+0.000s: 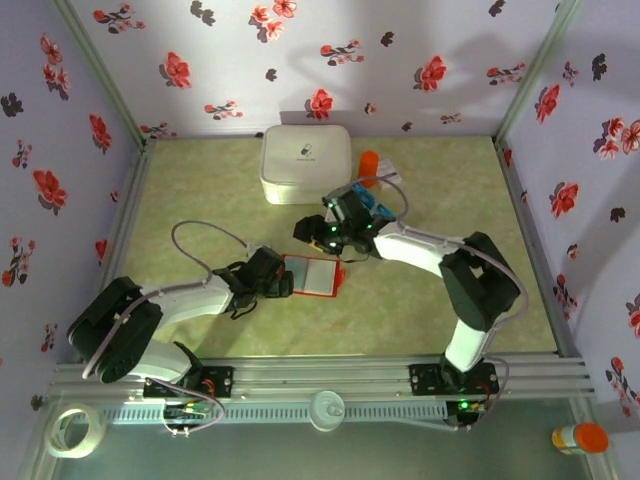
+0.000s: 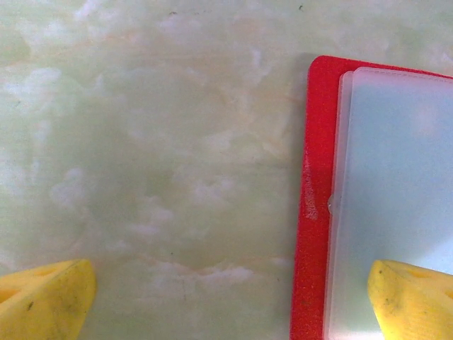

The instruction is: Put the credit cards into the card holder

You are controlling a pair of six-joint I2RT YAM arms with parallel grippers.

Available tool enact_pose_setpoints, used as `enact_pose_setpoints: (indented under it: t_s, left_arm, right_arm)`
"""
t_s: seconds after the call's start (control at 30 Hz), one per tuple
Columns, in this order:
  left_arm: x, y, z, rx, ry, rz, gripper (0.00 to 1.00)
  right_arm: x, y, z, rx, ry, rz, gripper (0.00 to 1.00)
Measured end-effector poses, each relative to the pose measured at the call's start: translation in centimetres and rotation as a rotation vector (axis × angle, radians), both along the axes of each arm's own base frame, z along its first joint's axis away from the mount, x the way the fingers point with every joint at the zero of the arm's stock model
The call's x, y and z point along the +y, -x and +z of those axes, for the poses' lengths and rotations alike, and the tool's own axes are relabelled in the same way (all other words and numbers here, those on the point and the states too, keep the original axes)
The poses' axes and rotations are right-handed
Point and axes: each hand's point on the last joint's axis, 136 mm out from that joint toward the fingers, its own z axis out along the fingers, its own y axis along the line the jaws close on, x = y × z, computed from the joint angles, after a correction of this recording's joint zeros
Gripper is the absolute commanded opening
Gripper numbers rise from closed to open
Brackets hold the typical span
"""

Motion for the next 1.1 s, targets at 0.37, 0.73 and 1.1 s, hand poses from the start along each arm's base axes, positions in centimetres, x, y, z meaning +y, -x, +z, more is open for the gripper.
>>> enact_pose_setpoints:
  t_s: [0.37, 0.73, 1.1]
  left_arm:
    - [0.1, 0.0, 0.0, -0.008, 0.004, 0.003, 1.0]
    - [0.1, 0.0, 0.0, -0.022, 0.014, 0.008, 1.0]
    - [0.2, -0.1, 0.0, -0.026, 0.016, 0.012, 1.0]
  right_arm:
    - [-11.2, -1.8, 1.6, -0.162, 0.45, -0.033, 0.54]
    - [-15.8, -2.2, 0.2, -0.179, 0.749, 0.06, 0.38]
    - [-17.3, -2.6, -2.1, -0.144, 0.902, 0.133, 0.3]
